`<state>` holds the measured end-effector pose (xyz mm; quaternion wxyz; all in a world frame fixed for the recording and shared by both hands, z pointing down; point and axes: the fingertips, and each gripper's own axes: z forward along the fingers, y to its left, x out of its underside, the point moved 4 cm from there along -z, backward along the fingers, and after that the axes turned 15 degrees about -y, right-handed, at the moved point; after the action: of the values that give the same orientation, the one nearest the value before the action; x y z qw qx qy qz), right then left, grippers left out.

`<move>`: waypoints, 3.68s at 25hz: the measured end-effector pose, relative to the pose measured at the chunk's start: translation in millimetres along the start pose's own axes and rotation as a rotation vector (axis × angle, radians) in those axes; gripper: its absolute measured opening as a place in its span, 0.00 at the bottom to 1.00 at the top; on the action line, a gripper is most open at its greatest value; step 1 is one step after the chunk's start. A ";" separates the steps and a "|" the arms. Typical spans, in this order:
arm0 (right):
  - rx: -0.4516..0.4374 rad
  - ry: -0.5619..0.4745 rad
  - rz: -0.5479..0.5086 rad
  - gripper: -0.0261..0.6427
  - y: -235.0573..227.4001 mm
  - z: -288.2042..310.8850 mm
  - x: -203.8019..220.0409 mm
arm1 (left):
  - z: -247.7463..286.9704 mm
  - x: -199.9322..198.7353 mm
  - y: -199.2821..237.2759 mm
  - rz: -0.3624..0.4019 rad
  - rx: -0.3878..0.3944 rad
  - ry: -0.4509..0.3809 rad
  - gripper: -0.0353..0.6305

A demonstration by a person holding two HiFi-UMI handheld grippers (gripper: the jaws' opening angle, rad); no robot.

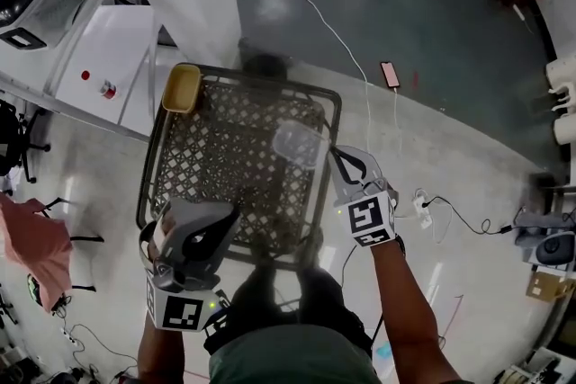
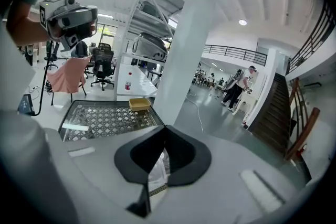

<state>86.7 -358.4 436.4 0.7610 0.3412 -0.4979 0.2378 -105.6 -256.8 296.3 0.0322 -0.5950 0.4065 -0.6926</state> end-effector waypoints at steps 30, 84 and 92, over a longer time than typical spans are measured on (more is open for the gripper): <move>-0.024 0.227 0.133 0.07 -11.8 72.8 181.1 | 16.5 84.8 -39.6 -0.099 0.033 0.081 0.06; 0.041 0.398 0.262 0.05 -11.2 118.1 292.8 | 20.5 133.0 -79.2 -0.176 0.020 0.141 0.06; 0.083 0.360 0.217 0.05 -17.1 109.5 273.6 | 17.7 124.4 -66.2 -0.157 0.010 0.130 0.06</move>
<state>140.5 -446.2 713.1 0.7928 0.2686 -0.3775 0.3960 -97.6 -287.6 434.7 -0.0456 -0.5787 0.3563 -0.7322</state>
